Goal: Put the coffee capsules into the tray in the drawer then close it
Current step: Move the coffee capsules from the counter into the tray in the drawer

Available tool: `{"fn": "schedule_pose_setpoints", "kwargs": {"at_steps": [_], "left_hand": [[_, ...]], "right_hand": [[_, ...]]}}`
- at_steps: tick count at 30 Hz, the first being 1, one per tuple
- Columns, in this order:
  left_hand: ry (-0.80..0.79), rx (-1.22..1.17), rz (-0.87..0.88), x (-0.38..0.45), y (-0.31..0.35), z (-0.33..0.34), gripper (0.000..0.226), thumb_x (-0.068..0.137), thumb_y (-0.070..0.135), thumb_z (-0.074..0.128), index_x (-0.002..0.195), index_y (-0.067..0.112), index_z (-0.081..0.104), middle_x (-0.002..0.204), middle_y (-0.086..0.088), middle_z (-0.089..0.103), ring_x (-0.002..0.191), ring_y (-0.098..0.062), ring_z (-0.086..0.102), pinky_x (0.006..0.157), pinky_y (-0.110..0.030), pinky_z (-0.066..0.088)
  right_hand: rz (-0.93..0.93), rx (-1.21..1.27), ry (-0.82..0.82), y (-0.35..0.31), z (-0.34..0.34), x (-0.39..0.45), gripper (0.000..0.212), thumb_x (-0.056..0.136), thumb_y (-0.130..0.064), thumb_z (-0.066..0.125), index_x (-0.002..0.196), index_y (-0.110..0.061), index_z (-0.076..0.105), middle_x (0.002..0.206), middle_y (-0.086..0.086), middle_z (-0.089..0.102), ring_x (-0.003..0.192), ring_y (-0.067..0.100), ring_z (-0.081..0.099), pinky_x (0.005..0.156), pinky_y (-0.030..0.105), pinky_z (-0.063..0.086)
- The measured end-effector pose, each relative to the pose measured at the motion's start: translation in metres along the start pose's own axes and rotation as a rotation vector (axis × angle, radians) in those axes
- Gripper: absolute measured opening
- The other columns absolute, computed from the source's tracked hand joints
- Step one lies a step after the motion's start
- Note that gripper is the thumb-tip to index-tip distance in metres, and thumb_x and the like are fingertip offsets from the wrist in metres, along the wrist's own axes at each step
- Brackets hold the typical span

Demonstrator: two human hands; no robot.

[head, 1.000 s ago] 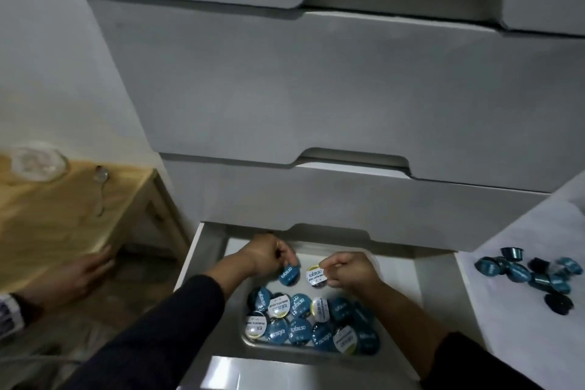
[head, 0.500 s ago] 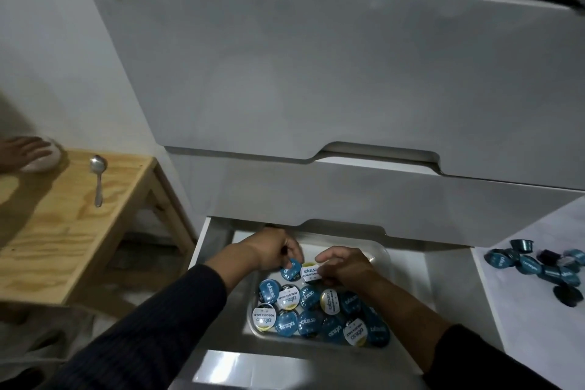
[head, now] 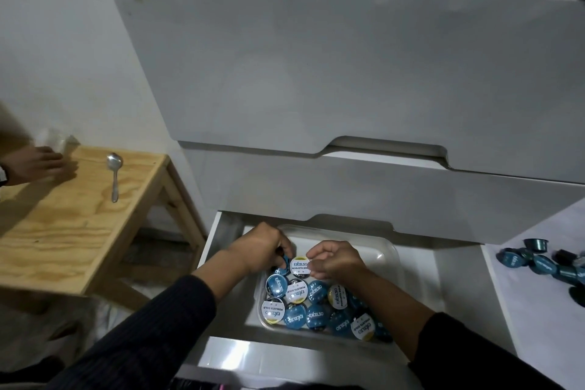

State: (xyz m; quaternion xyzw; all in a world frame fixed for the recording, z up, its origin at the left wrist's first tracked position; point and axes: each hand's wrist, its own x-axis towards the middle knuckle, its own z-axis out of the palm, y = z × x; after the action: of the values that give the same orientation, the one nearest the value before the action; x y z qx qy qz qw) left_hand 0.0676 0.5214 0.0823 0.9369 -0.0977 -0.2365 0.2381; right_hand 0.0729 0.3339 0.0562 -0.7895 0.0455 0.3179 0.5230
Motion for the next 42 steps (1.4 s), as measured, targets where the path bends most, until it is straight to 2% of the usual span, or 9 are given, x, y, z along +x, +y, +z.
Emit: {"fn": "schedule_pose_setpoints", "kwargs": {"at_steps": [6, 10, 13, 18, 23, 26, 30, 35, 42], "left_hand": [[0.019, 0.030, -0.019, -0.004, 0.001, 0.002, 0.022, 0.079, 0.004, 0.067, 0.100, 0.010, 0.071, 0.107, -0.005, 0.070, 0.095, -0.017, 0.066, 0.089, -0.023, 0.050], [0.032, 0.073, -0.014, -0.008, 0.004, 0.002, 0.022, 0.080, 0.006, 0.067, 0.101, 0.013, 0.071, 0.110, -0.004, 0.069, 0.098, -0.017, 0.064, 0.091, -0.025, 0.050], [0.059, 0.106, -0.006, -0.015, 0.007, 0.002, 0.022, 0.081, 0.015, 0.068, 0.102, 0.018, 0.070, 0.111, -0.003, 0.068, 0.098, -0.017, 0.063, 0.090, -0.026, 0.050], [0.185, 0.138, -0.055, -0.037, 0.019, 0.008, 0.023, 0.089, 0.029, 0.055, 0.109, 0.027, 0.065, 0.111, -0.001, 0.067, 0.101, -0.020, 0.061, 0.089, -0.034, 0.051], [0.358, 0.147, -0.173, -0.063, 0.040, 0.025, 0.030, 0.093, 0.029, 0.044, 0.118, 0.016, 0.055, 0.116, -0.006, 0.061, 0.108, -0.023, 0.055, 0.087, -0.034, 0.048], [0.434, 0.145, -0.212, -0.075, 0.055, 0.038, 0.033, 0.095, 0.029, 0.038, 0.125, 0.016, 0.048, 0.125, -0.003, 0.055, 0.117, -0.019, 0.048, 0.091, -0.029, 0.043], [0.520, 0.057, -0.269, -0.087, 0.074, 0.053, 0.039, 0.095, 0.029, 0.039, 0.133, 0.022, 0.039, 0.131, 0.001, 0.050, 0.122, -0.014, 0.044, 0.093, -0.025, 0.042], [0.535, 0.025, -0.249, -0.087, 0.110, 0.059, 0.045, 0.092, 0.031, 0.048, 0.135, 0.024, 0.035, 0.136, 0.003, 0.045, 0.124, -0.013, 0.044, 0.096, -0.023, 0.042], [0.550, -0.016, -0.121, -0.049, 0.200, 0.077, 0.044, 0.096, 0.034, 0.037, 0.139, 0.023, 0.035, 0.141, -0.001, 0.045, 0.131, -0.016, 0.039, 0.107, -0.027, 0.033]], "right_hand": [[-0.008, -0.080, 0.038, -0.002, 0.003, 0.000, 0.019, 0.069, -0.003, 0.076, 0.065, -0.020, 0.068, 0.070, 0.005, 0.071, 0.071, 0.022, 0.071, 0.080, 0.039, 0.058], [-0.038, -0.175, 0.072, -0.002, 0.004, -0.003, 0.019, 0.068, -0.008, 0.076, 0.064, -0.025, 0.068, 0.074, 0.001, 0.073, 0.068, 0.015, 0.068, 0.083, 0.036, 0.057], [-0.091, -0.276, 0.101, -0.002, 0.006, -0.008, 0.011, 0.074, -0.019, 0.074, 0.084, -0.023, 0.071, 0.085, -0.001, 0.072, 0.078, 0.011, 0.065, 0.086, 0.029, 0.054], [-0.213, -0.486, 0.151, -0.008, 0.010, -0.023, 0.033, 0.086, -0.033, 0.060, 0.114, -0.017, 0.061, 0.111, 0.002, 0.068, 0.100, 0.016, 0.061, 0.094, 0.030, 0.048], [-0.385, -0.786, 0.147, -0.009, 0.024, -0.044, 0.041, 0.093, -0.032, 0.045, 0.131, -0.016, 0.047, 0.135, 0.007, 0.048, 0.123, 0.023, 0.046, 0.103, 0.032, 0.038], [-0.522, -0.951, 0.289, -0.012, 0.029, -0.062, 0.035, 0.093, -0.029, 0.042, 0.121, -0.012, 0.054, 0.122, 0.007, 0.054, 0.115, 0.022, 0.050, 0.096, 0.028, 0.041], [-0.683, -0.951, 0.492, -0.009, 0.027, -0.082, 0.035, 0.072, -0.037, 0.038, 0.075, -0.021, 0.069, 0.075, -0.004, 0.068, 0.072, 0.011, 0.067, 0.064, 0.017, 0.053], [-0.780, -0.948, 0.530, 0.018, -0.011, -0.104, 0.028, 0.083, -0.023, 0.050, 0.093, -0.007, 0.070, 0.095, 0.011, 0.072, 0.094, 0.024, 0.067, 0.083, 0.030, 0.056], [-0.723, -0.930, 0.648, 0.054, -0.107, -0.124, 0.029, 0.090, -0.020, 0.046, 0.099, -0.004, 0.069, 0.102, 0.014, 0.071, 0.101, 0.026, 0.066, 0.085, 0.030, 0.056]]}}
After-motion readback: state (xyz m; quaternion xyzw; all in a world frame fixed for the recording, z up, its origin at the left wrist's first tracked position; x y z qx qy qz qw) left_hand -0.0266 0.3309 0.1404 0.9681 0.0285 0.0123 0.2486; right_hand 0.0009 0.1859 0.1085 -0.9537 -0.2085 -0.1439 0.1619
